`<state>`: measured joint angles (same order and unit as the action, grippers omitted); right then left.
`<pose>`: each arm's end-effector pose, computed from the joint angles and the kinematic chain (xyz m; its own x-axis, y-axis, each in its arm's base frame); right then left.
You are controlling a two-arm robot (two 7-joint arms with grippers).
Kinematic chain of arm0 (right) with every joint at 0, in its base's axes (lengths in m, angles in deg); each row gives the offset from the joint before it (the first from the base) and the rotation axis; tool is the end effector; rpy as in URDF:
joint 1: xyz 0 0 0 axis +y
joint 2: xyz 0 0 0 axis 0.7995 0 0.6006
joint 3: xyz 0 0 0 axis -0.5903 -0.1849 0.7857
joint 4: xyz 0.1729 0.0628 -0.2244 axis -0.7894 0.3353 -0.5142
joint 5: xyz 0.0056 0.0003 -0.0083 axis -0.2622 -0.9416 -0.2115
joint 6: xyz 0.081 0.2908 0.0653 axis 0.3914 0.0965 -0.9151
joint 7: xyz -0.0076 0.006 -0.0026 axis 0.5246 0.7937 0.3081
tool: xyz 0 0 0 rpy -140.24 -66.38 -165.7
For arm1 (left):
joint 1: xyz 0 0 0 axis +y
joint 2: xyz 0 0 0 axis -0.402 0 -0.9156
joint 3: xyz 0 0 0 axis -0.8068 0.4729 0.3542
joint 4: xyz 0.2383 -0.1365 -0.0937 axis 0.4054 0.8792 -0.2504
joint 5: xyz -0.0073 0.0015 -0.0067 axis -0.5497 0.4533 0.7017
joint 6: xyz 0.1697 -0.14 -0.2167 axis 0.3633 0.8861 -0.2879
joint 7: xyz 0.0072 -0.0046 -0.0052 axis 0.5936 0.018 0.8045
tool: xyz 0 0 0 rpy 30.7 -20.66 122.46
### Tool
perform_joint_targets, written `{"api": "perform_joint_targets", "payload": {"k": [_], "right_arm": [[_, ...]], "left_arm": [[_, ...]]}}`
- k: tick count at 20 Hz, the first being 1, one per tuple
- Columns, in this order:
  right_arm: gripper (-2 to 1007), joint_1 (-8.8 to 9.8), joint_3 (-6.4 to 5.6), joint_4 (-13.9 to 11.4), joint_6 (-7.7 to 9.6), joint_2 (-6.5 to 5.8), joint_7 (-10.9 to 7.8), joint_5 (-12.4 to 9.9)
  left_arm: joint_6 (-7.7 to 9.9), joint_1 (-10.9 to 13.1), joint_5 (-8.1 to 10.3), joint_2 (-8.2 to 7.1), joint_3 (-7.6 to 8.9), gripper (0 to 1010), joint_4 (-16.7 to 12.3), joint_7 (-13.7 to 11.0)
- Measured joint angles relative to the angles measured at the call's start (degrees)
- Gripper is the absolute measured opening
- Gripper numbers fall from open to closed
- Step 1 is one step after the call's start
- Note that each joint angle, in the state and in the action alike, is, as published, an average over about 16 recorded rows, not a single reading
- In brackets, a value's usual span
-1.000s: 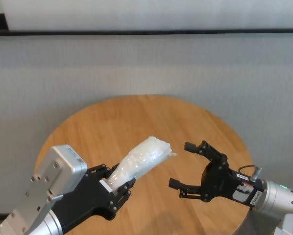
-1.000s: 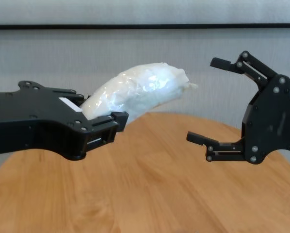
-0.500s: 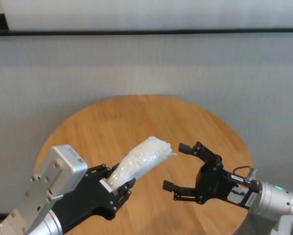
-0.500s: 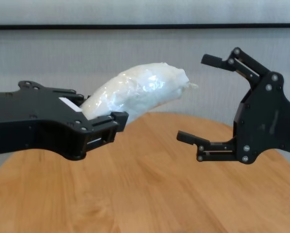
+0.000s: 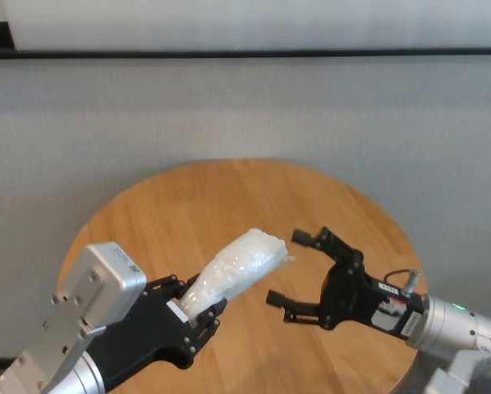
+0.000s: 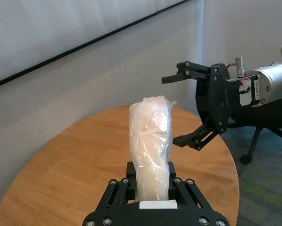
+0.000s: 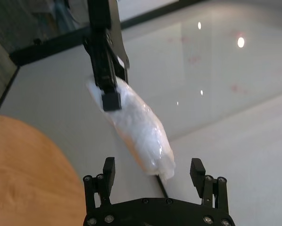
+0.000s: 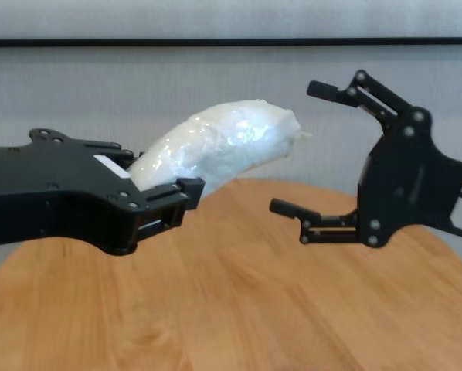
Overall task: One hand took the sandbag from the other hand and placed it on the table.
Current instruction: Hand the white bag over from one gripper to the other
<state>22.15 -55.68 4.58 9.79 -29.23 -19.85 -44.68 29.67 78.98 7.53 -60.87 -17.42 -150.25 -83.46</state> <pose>0.3882 -0.0390 -0.2858 0.2515 -0.2562 0.9334 0.3141 0.9338 0.1716 0.2336 0.0075 -0.1894 0.6711 0.6951 0.2579 -0.7381 0.6592 0.1439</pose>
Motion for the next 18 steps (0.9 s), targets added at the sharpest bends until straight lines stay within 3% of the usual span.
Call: {"api": "perform_joint_targets", "payload": {"k": [7,10,13,18], "right_arm": [[1000,0.84,0.82,-3.4,8.81,-1.46,-3.29,-5.12],[1000,1.07,1.43,-4.56,11.4,-2.28,-4.42,-7.14],[1000,0.81,2.04,-4.88,12.05,-2.84,-4.7,-8.01],[1000,0.15,2.93,-4.58,11.23,-3.22,-4.22,-7.84]], "left_arm": [[0.0,0.0,0.0,0.0,0.0,383,0.0,0.0],[0.0,0.0,0.0,0.0,0.0,383,0.0,0.0],[0.0,0.0,0.0,0.0,0.0,383,0.0,0.0],[0.0,0.0,0.0,0.0,0.0,383,0.0,0.0]]}}
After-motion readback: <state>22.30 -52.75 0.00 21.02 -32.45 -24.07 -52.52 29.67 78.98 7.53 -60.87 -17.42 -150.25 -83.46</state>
